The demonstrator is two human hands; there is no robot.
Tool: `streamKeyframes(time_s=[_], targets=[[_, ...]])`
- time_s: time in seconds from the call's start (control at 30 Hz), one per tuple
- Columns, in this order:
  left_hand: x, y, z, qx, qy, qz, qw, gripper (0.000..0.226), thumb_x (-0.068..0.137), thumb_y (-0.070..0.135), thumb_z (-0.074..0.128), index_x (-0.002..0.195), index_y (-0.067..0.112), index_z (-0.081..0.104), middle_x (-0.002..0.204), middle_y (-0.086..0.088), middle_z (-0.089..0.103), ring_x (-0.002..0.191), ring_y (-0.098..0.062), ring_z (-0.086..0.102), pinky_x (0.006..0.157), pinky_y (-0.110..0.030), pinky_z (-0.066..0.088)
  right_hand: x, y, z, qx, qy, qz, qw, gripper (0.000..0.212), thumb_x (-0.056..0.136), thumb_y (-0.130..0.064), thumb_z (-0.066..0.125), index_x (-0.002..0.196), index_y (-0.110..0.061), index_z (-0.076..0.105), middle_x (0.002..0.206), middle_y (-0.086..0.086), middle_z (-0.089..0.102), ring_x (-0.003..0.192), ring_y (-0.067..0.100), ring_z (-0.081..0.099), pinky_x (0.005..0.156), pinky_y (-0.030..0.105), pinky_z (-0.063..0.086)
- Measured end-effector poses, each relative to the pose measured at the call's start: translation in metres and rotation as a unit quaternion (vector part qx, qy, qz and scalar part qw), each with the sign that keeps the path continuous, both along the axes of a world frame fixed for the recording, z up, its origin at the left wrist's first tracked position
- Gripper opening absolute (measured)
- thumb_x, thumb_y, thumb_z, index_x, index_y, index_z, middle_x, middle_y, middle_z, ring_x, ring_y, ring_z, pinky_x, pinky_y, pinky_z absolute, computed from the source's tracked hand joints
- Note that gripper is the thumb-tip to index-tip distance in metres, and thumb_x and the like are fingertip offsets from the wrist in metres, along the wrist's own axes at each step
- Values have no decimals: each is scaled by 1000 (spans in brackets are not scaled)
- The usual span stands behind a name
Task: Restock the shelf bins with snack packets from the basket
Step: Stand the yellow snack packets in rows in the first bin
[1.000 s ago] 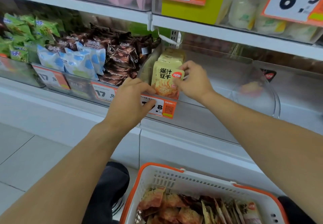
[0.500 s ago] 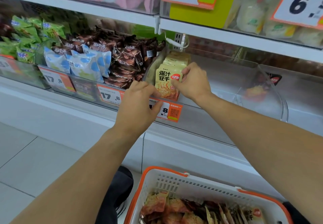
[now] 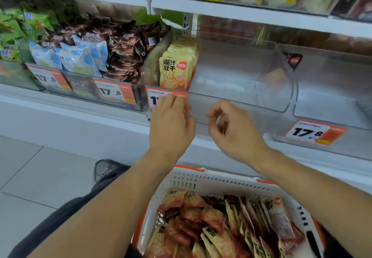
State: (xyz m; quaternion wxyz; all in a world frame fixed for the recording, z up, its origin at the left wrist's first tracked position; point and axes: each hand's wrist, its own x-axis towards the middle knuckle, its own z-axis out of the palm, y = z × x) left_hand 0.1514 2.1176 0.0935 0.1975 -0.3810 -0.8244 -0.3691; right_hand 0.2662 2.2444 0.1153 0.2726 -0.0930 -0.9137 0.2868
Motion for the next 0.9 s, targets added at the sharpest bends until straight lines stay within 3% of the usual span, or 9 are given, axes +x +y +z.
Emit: streamKeyframes(time_s=[0.07, 0.17, 0.27, 0.37, 0.43, 0.5, 0.6, 0.7, 0.9], targets=[[18, -2, -25, -123, -98, -56, 986, 19, 92, 18, 53, 104, 9, 63, 104, -9, 60, 98, -30, 57, 83, -44, 48, 27, 6, -48, 3, -112, 2, 994, 14, 87, -10, 62, 91, -23, 56, 77, -17, 58, 55, 4, 51, 60, 23, 39], [42, -12, -71, -355, -118, -68, 925, 27, 100, 23, 44, 121, 14, 57, 120, -6, 56, 110, -26, 54, 95, -39, 45, 51, 19, -101, -42, -334, 38, 941, 11, 91, -15, 63, 100, -23, 64, 93, -8, 62, 75, 3, 54, 73, 24, 42], [58, -37, -134, -422, -166, -66, 889, 33, 101, 28, 38, 128, 19, 56, 126, -3, 54, 117, -25, 52, 102, -37, 40, 67, 24, -121, -61, -460, 67, 883, 17, 92, -26, 65, 108, -19, 66, 106, -2, 66, 94, 13, 60, 79, 25, 47], [72, -66, -182, -423, -251, -53, 869, 43, 100, 37, 34, 142, 31, 45, 137, 6, 51, 129, -25, 49, 108, -38, 36, 79, 18, -139, -52, -522, 68, 848, 15, 93, -23, 62, 92, -9, 69, 96, 7, 70, 85, 24, 64, 75, 31, 51], [82, -81, -199, -406, -327, -50, 852, 52, 100, 34, 43, 151, 32, 36, 144, 8, 48, 133, -22, 46, 111, -38, 32, 84, 9, -156, -63, -552, 57, 829, 26, 92, -17, 58, 102, 5, 68, 108, 26, 67, 98, 43, 62, 84, 47, 55], [90, -91, -208, -371, -356, -72, 854, 55, 96, 31, 48, 150, 31, 39, 148, 7, 48, 134, -18, 46, 115, -35, 33, 87, -3, -170, -78, -559, 52, 824, 29, 90, -17, 58, 109, 4, 67, 112, 27, 66, 102, 45, 61, 87, 51, 54], [94, -98, -220, -331, -376, -59, 864, 47, 94, 26, 57, 141, 22, 55, 143, 1, 54, 131, -20, 50, 111, -33, 38, 80, -22, -179, -111, -505, 36, 855, 23, 92, -23, 60, 106, -6, 68, 108, 12, 69, 100, 30, 64, 81, 37, 53], [100, -97, -213, -336, -368, -60, 865, 39, 94, 20, 61, 132, 16, 63, 136, 0, 58, 127, -20, 53, 109, -29, 39, 65, -39, -180, -162, -452, -2, 877, 25, 92, -15, 60, 110, 0, 66, 108, 15, 68, 102, 29, 63, 84, 35, 51], [109, -94, -207, -296, -369, -65, 879, 28, 90, 14, 63, 111, 27, 76, 132, 7, 50, 127, -13, 45, 110, -24, 32, 27, -51, -194, -225, -445, -54, 865, 27, 91, -12, 63, 115, -2, 64, 114, 12, 66, 107, 27, 62, 85, 30, 50]])
